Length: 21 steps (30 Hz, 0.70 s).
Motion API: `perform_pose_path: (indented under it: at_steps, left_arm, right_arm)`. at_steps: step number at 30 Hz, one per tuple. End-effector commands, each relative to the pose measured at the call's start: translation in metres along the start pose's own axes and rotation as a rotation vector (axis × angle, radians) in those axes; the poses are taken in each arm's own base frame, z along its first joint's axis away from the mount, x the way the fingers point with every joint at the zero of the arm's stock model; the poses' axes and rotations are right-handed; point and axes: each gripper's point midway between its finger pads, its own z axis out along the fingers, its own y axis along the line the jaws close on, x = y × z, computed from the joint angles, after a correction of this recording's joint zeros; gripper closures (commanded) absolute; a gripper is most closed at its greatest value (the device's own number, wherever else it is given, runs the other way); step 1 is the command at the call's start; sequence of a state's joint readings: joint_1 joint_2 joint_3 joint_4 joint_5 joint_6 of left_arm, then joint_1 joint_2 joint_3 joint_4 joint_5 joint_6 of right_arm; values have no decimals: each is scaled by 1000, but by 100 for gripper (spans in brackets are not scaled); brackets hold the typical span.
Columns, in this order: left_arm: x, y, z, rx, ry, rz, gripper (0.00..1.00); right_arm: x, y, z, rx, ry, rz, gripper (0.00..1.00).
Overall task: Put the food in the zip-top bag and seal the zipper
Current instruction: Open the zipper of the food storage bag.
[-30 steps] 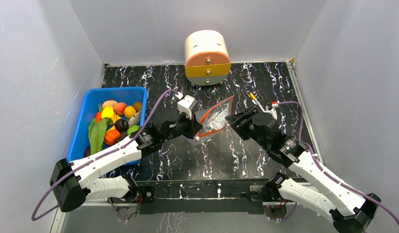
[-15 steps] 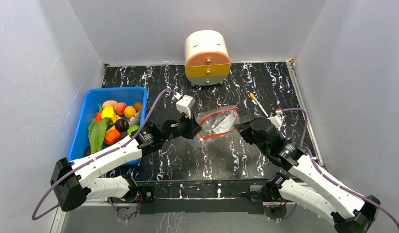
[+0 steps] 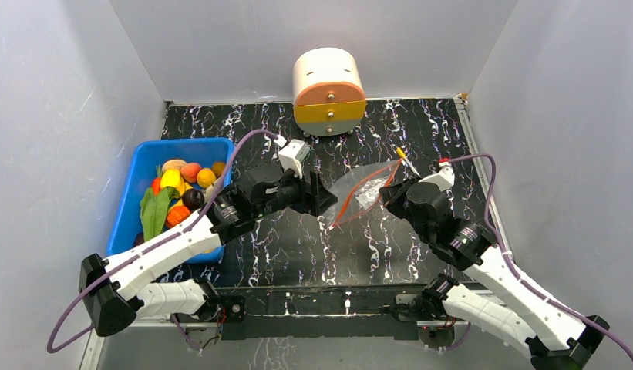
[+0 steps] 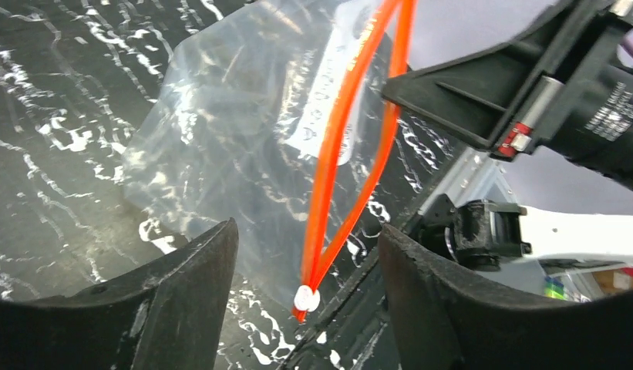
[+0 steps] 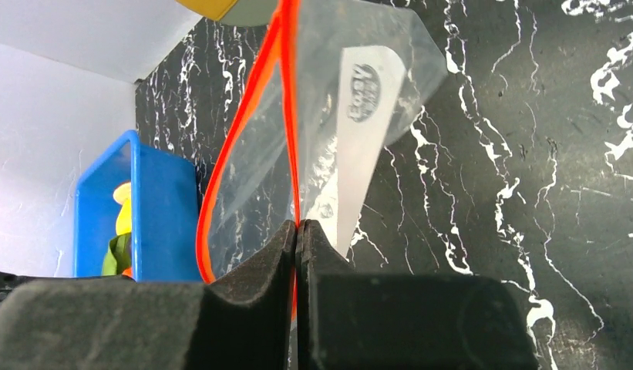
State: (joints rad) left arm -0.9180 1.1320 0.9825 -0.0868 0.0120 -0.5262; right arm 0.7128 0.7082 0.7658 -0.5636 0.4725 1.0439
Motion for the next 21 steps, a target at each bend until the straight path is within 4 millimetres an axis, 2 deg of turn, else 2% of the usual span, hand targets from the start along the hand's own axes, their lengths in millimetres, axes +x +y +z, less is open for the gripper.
perform_pose_path:
  at_steps: [1,6,13,16,19,21]
  left_arm:
    - [-27,-44,-11,190,-40,44,31]
    - [-36,-52,5,227,-48,156,21]
    - [-31,-41,35,189,5,282,20]
    - [-30,-33,43,155,1,327,24]
    - [-31,-26,48,137,-18,373,33]
    - [-31,-21,51,118,-18,403,45]
  right_arm:
    - [-29,36,-14,-124,-65,-71,100]
    - [-23,54,-18,-195,-8,-52,100]
    - [-23,71,-26,-261,21,-3,100]
    - [-21,75,-28,-275,36,-1,100]
    - [-17,76,-28,-269,64,-15,100]
    - [-14,73,-28,-257,77,-35,100]
